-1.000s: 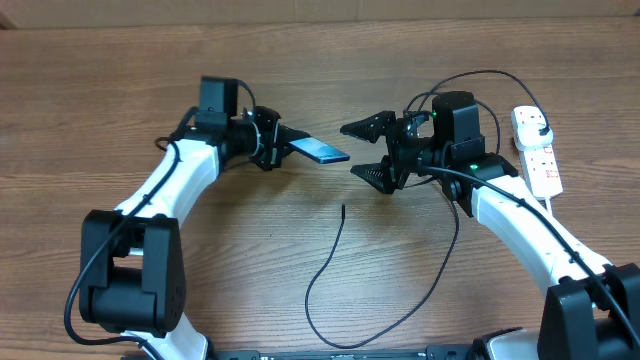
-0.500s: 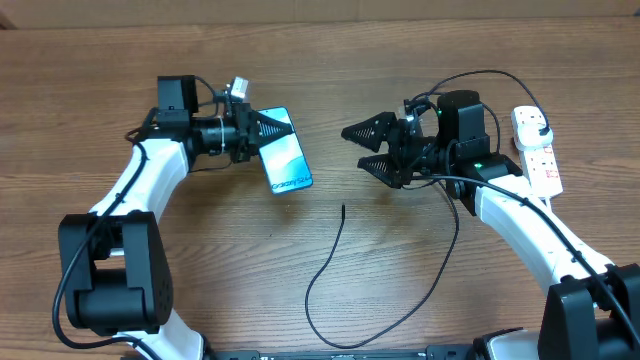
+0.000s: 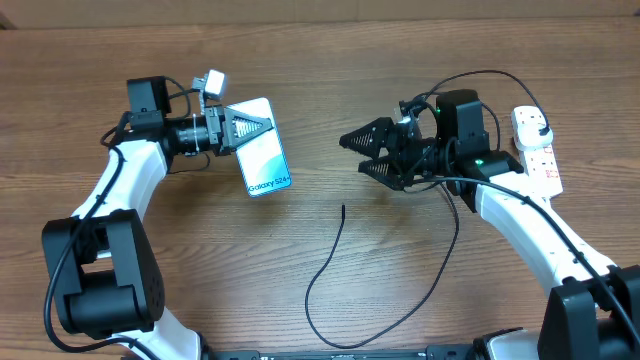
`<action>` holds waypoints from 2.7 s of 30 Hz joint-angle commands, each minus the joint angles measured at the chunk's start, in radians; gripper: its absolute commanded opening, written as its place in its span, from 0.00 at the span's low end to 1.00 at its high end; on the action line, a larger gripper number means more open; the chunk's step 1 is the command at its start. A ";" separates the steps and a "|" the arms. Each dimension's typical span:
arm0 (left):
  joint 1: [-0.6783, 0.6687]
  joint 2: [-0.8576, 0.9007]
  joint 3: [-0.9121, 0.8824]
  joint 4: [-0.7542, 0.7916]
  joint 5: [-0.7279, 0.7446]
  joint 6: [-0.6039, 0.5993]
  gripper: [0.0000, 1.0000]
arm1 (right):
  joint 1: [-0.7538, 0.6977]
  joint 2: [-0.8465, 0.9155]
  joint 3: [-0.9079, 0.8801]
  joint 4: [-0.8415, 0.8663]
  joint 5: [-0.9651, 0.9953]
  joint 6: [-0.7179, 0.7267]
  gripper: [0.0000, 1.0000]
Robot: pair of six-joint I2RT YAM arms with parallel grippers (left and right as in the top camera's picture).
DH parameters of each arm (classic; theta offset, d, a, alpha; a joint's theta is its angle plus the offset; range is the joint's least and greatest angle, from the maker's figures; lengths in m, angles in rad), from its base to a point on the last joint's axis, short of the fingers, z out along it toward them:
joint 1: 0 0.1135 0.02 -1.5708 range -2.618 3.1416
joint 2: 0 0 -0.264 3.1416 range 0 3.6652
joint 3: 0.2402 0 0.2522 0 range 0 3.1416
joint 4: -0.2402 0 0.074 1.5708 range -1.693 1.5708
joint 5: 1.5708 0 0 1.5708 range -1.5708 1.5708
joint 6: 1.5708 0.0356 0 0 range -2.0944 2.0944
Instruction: Plug charger to phone and switch on socket
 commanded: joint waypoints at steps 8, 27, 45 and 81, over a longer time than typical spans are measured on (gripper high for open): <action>0.035 -0.013 0.004 0.008 0.056 0.027 0.04 | 0.095 -0.010 0.246 -0.430 0.543 -0.156 0.89; 0.042 -0.013 0.004 0.011 0.053 0.027 0.04 | 0.274 0.189 0.246 -0.536 0.816 -0.156 0.89; 0.041 -0.013 0.004 0.011 0.042 0.026 0.05 | 0.370 0.310 0.244 -0.518 0.828 -0.167 0.90; 0.041 -0.013 0.004 0.011 0.042 0.026 0.04 | 0.415 0.451 0.244 -0.521 0.837 -0.177 0.17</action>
